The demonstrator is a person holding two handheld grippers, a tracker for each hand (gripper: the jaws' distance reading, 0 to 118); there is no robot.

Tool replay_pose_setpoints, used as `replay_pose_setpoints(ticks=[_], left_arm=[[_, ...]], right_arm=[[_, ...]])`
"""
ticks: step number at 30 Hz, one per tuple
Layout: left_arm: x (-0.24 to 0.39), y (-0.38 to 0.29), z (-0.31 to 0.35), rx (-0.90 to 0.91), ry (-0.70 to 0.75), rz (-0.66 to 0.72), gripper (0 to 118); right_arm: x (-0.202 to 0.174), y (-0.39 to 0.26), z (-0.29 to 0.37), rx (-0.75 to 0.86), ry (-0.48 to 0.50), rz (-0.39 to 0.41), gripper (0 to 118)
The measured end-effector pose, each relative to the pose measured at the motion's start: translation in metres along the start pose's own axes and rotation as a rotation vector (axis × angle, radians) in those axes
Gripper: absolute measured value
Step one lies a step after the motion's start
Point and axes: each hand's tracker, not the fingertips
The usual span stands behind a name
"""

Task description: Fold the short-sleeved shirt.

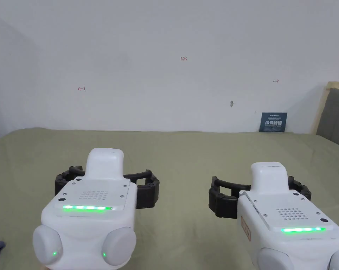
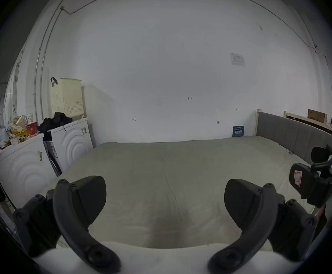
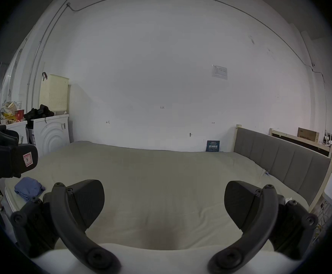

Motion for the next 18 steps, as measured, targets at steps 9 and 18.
replay_pose_setpoints(ticks=[9, 18], left_arm=[[0.0019, -0.005, -0.0018, 0.013, 0.007, -0.008, 118], [0.0011, -0.0055, -0.0019, 0.02, -0.004, -0.005, 118]], right_arm=[[-0.0001, -0.001, 0.0009, -0.006, -0.001, 0.002, 118], [0.0014, -0.0018, 0.0013, -0.009, 0.003, -0.002, 118]])
